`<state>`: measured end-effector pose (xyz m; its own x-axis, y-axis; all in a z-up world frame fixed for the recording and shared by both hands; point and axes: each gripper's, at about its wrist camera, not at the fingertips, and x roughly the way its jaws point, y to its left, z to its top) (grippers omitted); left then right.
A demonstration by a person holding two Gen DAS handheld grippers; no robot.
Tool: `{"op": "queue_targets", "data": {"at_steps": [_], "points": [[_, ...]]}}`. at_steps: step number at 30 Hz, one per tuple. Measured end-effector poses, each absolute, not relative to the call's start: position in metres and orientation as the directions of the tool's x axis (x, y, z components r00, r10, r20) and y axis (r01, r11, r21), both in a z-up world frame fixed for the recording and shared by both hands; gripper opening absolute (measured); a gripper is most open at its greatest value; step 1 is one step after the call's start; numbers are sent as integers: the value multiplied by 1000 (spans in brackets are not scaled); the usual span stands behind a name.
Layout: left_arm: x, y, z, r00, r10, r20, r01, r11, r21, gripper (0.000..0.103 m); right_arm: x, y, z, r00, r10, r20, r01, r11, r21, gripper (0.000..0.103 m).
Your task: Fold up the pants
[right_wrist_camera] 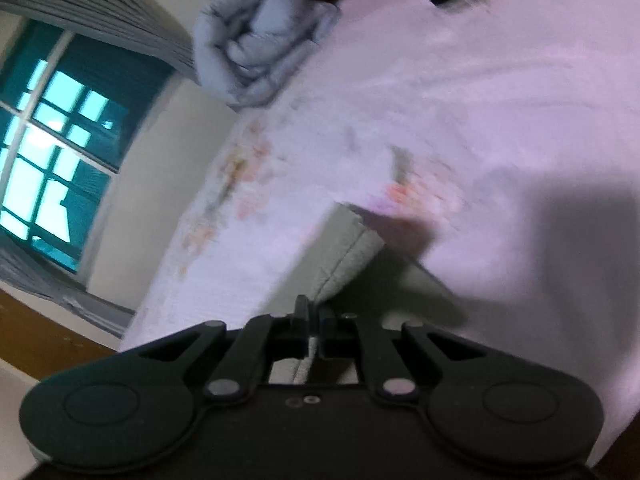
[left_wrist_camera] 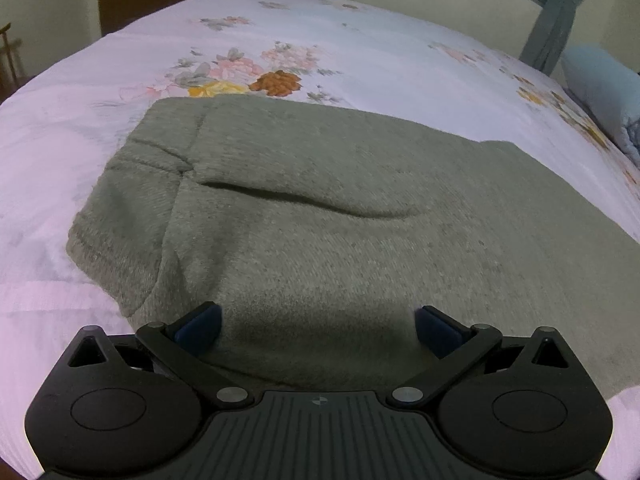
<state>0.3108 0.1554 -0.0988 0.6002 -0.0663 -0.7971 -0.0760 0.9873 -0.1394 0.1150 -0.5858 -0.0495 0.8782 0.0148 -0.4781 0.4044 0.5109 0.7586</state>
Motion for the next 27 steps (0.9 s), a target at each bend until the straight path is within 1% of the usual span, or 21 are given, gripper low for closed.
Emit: {"op": "queue_targets", "data": {"at_steps": [3,5,6,7,8,10,16,19,21,23,24,25,26,27], "points": [[310,159,-98,595,-92,-798,-46,988,-148,103,109,-577,-31,893,12,-450,374,536,757,0],[309,161,-98,592,-107,-799,-25,988,-151,103,102,-578,-46,876,1,-482,407,535,741,0],[309,162,-98,590,-115,-799,-18,988,-155,103,104,-584,-62,854,-2,-520,446,518,730,0],[309,163,-98,587,-123,-800,-12,987,-160,103,115,-593,-79,829,0,-559,489,484,726,0],[309,163,-97,582,-127,-803,-5,987,-160,103,113,-600,-98,817,17,-576,515,427,743,0],[311,164,-96,571,-137,-809,7,987,-162,103,111,-603,-109,836,29,-548,496,385,778,0],[311,165,-96,570,-146,-808,17,986,-167,103,112,-603,-91,858,31,-513,453,429,782,0],[310,164,-96,572,-141,-808,15,987,-162,103,119,-608,-98,847,45,-529,465,420,780,0],[310,165,-96,571,-143,-809,17,987,-162,103,115,-607,-95,867,51,-495,436,405,804,0],[310,165,-95,570,-145,-809,19,986,-163,103,110,-606,-103,850,77,-522,465,359,810,10],[311,165,-95,569,-145,-810,19,986,-163,103,104,-607,-104,853,70,-518,468,338,817,10],[311,165,-95,569,-145,-810,19,986,-163,103,93,-607,-101,872,40,-487,451,320,833,14],[311,166,-95,571,-145,-808,19,986,-163,103,83,-607,-100,887,17,-462,435,306,847,20],[310,165,-96,573,-144,-807,21,987,-162,103,74,-607,-101,890,0,-455,435,291,852,21]]}}
